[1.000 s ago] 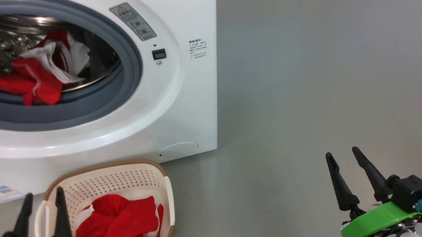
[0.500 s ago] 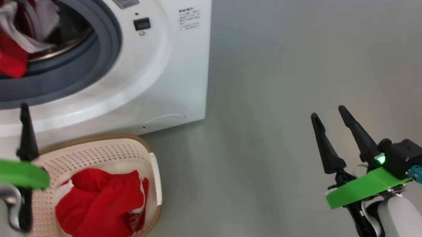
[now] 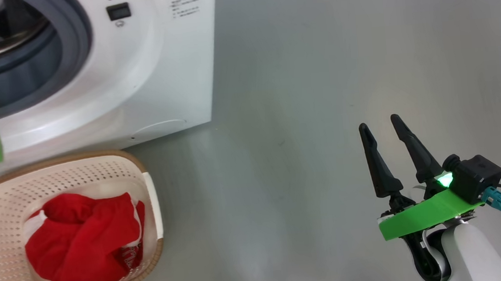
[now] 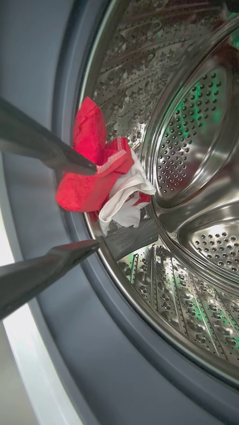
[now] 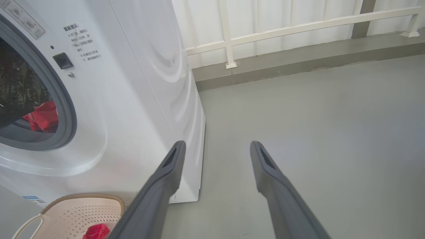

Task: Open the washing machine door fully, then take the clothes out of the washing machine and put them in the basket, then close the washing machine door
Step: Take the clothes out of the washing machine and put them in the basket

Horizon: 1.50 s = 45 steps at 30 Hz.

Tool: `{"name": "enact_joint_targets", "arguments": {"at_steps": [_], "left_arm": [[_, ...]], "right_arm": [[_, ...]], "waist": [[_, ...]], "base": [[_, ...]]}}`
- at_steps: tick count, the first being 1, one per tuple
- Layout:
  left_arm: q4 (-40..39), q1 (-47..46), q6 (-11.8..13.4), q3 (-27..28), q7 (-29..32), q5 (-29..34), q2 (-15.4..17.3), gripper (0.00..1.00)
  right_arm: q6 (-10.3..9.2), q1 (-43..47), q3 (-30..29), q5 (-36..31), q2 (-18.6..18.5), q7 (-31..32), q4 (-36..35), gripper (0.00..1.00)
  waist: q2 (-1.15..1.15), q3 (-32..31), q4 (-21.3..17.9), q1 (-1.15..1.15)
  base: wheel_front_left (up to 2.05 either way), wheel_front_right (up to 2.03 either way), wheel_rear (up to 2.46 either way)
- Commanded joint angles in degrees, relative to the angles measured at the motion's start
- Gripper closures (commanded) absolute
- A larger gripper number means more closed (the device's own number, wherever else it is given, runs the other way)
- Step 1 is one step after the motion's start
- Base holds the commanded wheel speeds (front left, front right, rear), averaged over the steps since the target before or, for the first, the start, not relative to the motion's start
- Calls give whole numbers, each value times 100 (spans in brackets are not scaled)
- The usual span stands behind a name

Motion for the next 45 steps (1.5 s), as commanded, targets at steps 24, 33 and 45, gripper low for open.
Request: {"name": "enact_joint_targets", "arguments": {"at_steps": [24,33,45], "left_arm": [[2059,-2131,274,20,723,83,1038,0],[2199,-2322,222,-52,796,45,1237,0],[2289,-2275,279,-267,818,109,1377,100]], "right_arm": [[9,-240,474,421,7,-27,-230,0],[9,-200,524,483,7,-27,-278,0],[9,-156,573,486,7,-27,-289,0]], "waist": [[0,557,-776,0],[0,701,-985,0],[0,711,-1116,0]], "base": [[0,0,0],[0,0,0],[0,0,0]]}}
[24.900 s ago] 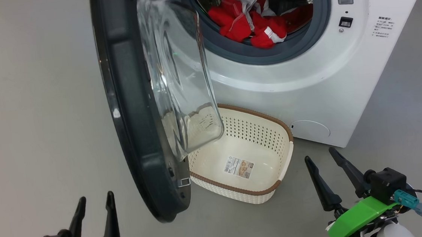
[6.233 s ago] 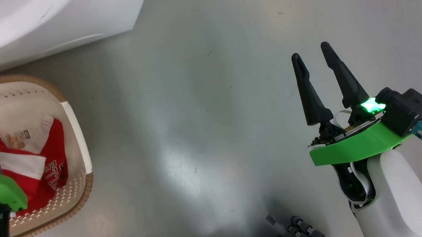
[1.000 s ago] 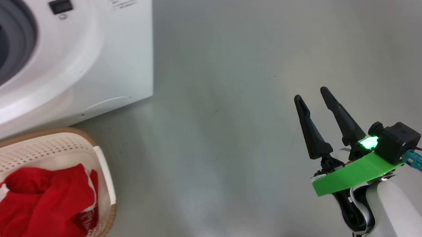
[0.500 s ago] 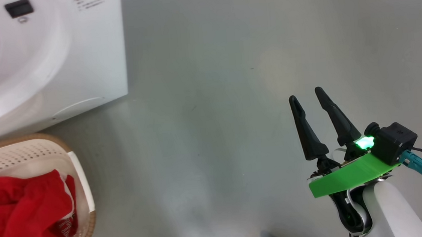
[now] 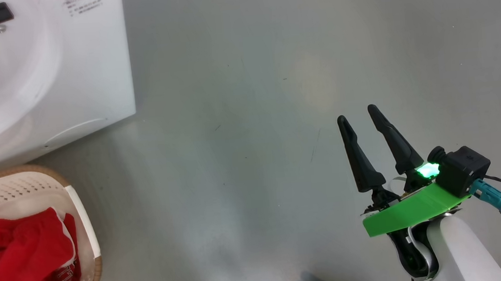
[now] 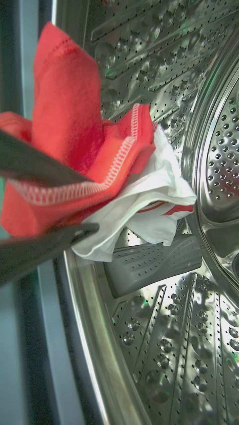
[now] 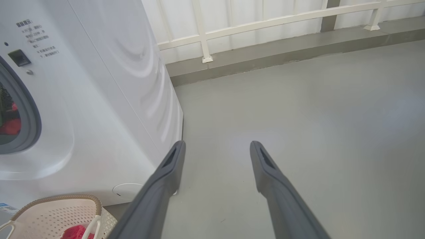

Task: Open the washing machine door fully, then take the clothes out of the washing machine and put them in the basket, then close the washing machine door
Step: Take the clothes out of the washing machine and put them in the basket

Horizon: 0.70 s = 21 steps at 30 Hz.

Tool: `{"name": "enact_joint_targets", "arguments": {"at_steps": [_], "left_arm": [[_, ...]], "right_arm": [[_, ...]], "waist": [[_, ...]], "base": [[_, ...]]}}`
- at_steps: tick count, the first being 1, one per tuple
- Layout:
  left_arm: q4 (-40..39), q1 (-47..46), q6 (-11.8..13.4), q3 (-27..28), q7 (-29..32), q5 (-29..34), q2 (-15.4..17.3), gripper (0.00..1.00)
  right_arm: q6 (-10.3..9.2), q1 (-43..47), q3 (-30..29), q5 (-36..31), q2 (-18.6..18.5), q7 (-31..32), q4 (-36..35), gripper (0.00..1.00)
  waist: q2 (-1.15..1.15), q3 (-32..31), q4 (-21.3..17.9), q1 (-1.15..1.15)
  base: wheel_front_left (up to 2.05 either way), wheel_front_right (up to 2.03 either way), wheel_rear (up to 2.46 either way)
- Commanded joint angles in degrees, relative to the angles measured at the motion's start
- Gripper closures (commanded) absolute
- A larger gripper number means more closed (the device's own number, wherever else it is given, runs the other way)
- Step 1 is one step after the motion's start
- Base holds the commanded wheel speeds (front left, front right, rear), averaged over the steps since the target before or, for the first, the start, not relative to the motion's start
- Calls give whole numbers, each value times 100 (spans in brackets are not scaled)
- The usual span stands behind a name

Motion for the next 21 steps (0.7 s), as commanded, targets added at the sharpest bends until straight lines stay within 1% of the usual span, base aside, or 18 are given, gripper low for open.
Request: {"name": "enact_joint_targets", "arguments": {"at_steps": [1,7,11,15,21], "left_arm": [[-94,-19,56,50,-65,11,345,100],[-75,147,54,111,-307,-158,225,100],[-72,314,46,236,-682,-367,40,100],[-66,601,-28,400,-1117,-627,-185,100],[-148,1038,-225,643,-1631,-997,-489,100]], "right_arm": [[9,67,82,85,-3,-27,-138,0],[9,104,28,16,-3,-27,-114,0],[9,120,-25,-64,-3,-27,-85,0],[9,152,-97,-182,-3,-27,-50,0],[9,244,-216,-360,-3,-27,2,0]], "waist": [[0,-31,1,0],[0,-185,95,0],[0,-348,226,0],[0,-559,391,0],[0,-853,655,0]], "base": [[0,0,0],[0,0,0],[0,0,0],[0,0,0],[0,0,0]]}}
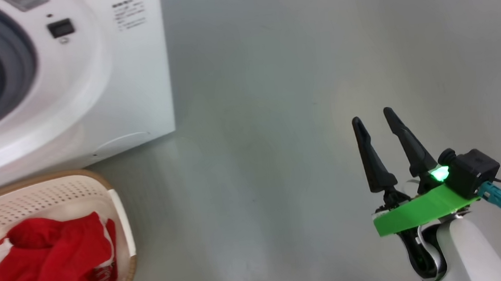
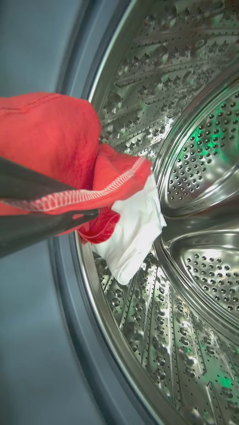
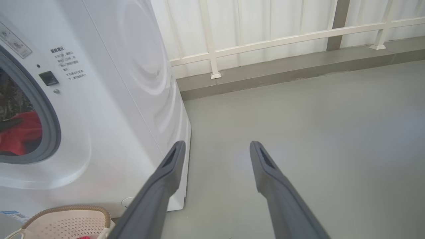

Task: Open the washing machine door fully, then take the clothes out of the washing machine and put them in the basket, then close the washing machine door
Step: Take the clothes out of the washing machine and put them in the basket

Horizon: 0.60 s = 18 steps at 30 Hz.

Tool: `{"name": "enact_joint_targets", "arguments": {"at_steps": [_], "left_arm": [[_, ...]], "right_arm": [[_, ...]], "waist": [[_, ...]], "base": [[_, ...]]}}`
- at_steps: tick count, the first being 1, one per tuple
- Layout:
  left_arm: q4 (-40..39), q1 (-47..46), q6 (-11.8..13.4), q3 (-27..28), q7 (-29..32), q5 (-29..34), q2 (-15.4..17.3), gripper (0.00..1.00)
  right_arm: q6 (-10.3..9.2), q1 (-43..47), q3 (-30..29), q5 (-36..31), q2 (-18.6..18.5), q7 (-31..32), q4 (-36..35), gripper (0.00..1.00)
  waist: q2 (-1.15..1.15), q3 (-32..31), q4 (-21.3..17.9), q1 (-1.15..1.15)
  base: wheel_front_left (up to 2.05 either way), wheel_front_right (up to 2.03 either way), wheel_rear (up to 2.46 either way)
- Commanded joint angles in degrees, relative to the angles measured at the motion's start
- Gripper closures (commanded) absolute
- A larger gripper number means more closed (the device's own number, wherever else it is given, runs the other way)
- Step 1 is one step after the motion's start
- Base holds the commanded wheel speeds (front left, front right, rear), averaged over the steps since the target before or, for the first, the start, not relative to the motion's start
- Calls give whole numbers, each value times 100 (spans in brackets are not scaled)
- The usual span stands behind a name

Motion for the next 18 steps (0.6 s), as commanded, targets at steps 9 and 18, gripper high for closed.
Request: {"name": "enact_joint_targets", "arguments": {"at_steps": [9,18], "left_arm": [[-1275,943,-212,431,-211,-329,46,100],[-3029,2123,-323,982,-213,-368,-252,100]], "right_arm": [[9,341,-40,-239,-5,-27,-67,0],[9,448,-117,-347,-5,-27,-8,0]], "waist": [[0,-486,498,0],[0,-735,721,0]], "base": [[0,0,0],[0,0,0]]}}
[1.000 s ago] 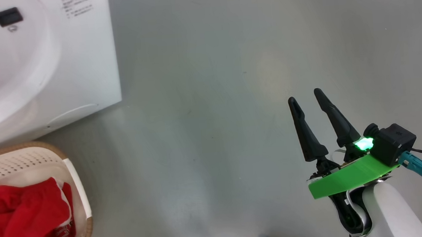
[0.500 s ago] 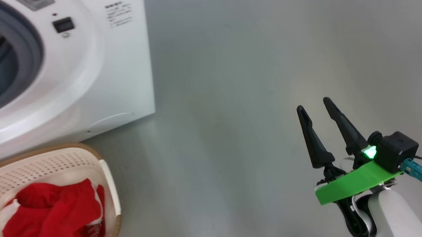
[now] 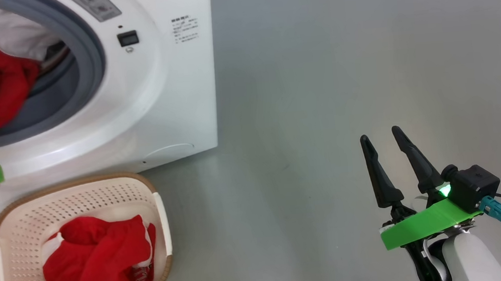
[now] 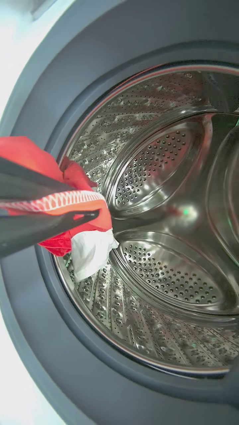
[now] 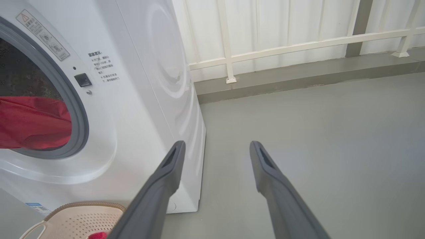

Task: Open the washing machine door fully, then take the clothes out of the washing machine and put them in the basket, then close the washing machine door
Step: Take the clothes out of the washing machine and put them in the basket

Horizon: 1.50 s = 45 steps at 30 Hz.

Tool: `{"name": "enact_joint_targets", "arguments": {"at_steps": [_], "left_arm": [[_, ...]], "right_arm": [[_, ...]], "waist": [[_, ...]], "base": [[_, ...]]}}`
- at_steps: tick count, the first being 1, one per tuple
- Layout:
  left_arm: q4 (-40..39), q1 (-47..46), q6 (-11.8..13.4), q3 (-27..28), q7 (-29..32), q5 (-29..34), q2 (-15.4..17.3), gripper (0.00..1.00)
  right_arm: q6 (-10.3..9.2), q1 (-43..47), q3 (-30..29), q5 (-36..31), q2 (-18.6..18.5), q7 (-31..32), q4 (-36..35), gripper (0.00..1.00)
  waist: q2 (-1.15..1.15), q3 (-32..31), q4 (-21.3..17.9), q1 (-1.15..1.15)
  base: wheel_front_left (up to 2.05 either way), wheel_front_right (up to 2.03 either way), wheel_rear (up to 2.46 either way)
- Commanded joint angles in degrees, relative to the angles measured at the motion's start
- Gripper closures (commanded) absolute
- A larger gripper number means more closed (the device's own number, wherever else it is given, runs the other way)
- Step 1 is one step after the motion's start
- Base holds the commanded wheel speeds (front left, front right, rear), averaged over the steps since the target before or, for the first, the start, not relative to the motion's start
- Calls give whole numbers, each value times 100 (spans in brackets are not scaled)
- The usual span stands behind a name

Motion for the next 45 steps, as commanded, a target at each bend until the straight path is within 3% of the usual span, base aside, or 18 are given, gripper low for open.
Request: {"name": "enact_joint_targets", "arguments": {"at_steps": [1,16,32,38,45], "left_arm": [[-332,147,-39,213,-51,-1,217,100],[-2984,1474,-226,1182,-52,360,-517,100],[-5009,1961,-354,1578,-52,672,-879,100],[-5215,2143,-378,1606,-52,656,-1026,100],[-4656,2523,-400,1454,-52,660,-1147,100]], "right_arm": [[9,118,91,-62,-5,-27,-114,0],[9,231,29,-179,-5,-27,-89,0],[9,217,-12,-216,-5,-27,-100,0],[9,203,-4,-216,-5,-27,-113,0],[9,158,40,-173,-5,-27,-126,0]], "waist": [[0,-111,96,0],[0,-334,326,0],[0,-300,436,0],[0,-264,450,0],[0,-144,406,0]], "base": [[0,0,0],[0,0,0],[0,0,0],[0,0,0],[0,0,0]]}}
